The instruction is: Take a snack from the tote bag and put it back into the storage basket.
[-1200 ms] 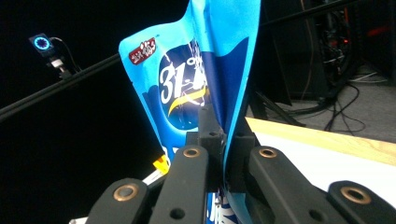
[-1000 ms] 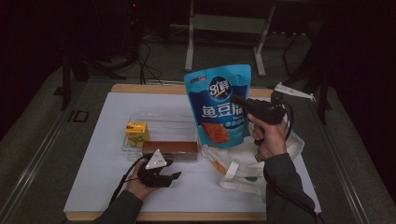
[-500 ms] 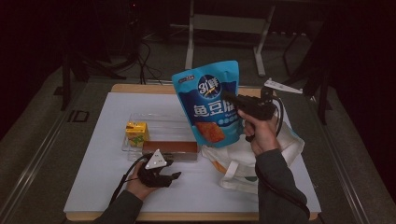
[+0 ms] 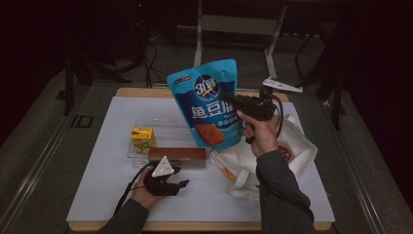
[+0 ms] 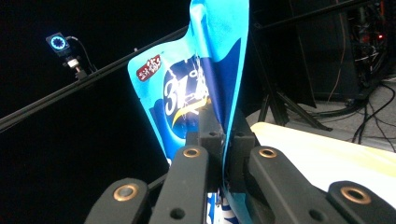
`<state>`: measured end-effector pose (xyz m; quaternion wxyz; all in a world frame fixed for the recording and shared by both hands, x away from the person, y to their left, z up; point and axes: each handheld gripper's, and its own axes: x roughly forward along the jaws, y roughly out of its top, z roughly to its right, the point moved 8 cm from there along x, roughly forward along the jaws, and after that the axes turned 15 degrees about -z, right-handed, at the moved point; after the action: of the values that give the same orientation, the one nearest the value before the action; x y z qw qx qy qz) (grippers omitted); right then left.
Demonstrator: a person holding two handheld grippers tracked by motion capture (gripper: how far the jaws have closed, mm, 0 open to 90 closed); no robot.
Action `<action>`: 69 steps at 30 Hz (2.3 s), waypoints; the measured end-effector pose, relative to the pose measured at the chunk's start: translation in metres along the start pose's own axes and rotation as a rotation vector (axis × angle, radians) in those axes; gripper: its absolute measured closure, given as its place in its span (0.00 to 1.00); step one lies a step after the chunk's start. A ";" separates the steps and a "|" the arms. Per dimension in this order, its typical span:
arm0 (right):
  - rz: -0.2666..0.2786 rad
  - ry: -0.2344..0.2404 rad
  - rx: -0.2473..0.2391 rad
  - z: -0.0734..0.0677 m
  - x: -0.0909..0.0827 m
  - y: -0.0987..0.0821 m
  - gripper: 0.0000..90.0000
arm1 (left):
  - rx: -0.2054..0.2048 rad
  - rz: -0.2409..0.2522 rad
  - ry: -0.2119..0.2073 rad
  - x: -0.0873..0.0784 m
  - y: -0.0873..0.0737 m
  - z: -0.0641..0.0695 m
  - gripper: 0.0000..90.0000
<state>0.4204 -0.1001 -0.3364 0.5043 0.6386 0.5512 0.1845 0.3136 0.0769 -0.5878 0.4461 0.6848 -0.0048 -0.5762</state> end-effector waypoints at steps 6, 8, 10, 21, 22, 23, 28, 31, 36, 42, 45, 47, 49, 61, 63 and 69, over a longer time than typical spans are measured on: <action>-0.008 0.015 0.003 -0.001 0.016 -0.001 0.98 | 0.003 -0.001 0.000 0.000 0.000 0.000 0.47; -0.011 0.011 -0.002 -0.001 0.022 -0.001 0.98 | 0.000 0.000 -0.002 0.000 0.000 0.001 0.47; -0.017 0.009 -0.012 -0.003 0.027 0.000 0.98 | -0.002 0.002 -0.002 0.000 0.000 0.001 0.47; -0.034 0.023 0.004 -0.003 0.054 0.002 0.98 | 0.007 0.000 0.000 0.000 0.000 0.001 0.47; -0.034 0.023 0.004 -0.003 0.054 0.002 0.98 | 0.007 -0.001 0.001 0.000 0.000 0.001 0.47; -0.032 0.027 0.011 -0.002 0.060 0.003 0.98 | 0.006 0.000 0.000 0.000 0.000 0.001 0.47; -0.037 0.025 0.029 0.001 0.072 0.003 0.98 | 0.008 0.000 0.001 0.000 0.000 0.001 0.47; -0.039 0.028 0.036 0.003 0.075 0.003 0.98 | 0.009 0.001 0.003 0.000 0.000 0.001 0.47; -0.046 0.023 0.042 0.004 0.083 0.001 0.98 | 0.009 0.001 0.002 0.000 0.000 0.001 0.47; -0.052 0.019 0.059 0.006 0.092 0.001 0.98 | 0.010 0.000 0.002 0.000 0.000 0.001 0.47; -0.059 0.017 0.062 0.006 0.100 -0.001 0.98 | 0.011 0.000 0.002 0.000 0.000 0.001 0.47; -0.061 0.015 0.065 0.006 0.102 -0.001 0.98 | 0.012 0.000 0.001 0.000 0.000 0.001 0.47; -0.063 0.012 0.070 0.008 0.106 -0.003 0.98 | 0.011 0.000 0.000 0.000 0.000 0.001 0.47; -0.122 -0.032 0.059 0.007 0.134 -0.014 0.98 | 0.010 0.001 -0.001 -0.001 0.000 0.001 0.47; -0.118 -0.039 0.051 0.007 0.135 -0.014 0.98 | 0.010 0.001 0.000 -0.001 0.000 0.001 0.47; -0.107 -0.077 0.069 0.012 0.143 -0.016 0.98 | 0.007 0.005 -0.001 -0.001 0.000 0.001 0.47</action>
<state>0.4678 0.0195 -0.4009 0.5118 0.6320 0.5708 0.1135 0.3123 0.0765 -0.5873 0.4453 0.6861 -0.0086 -0.5752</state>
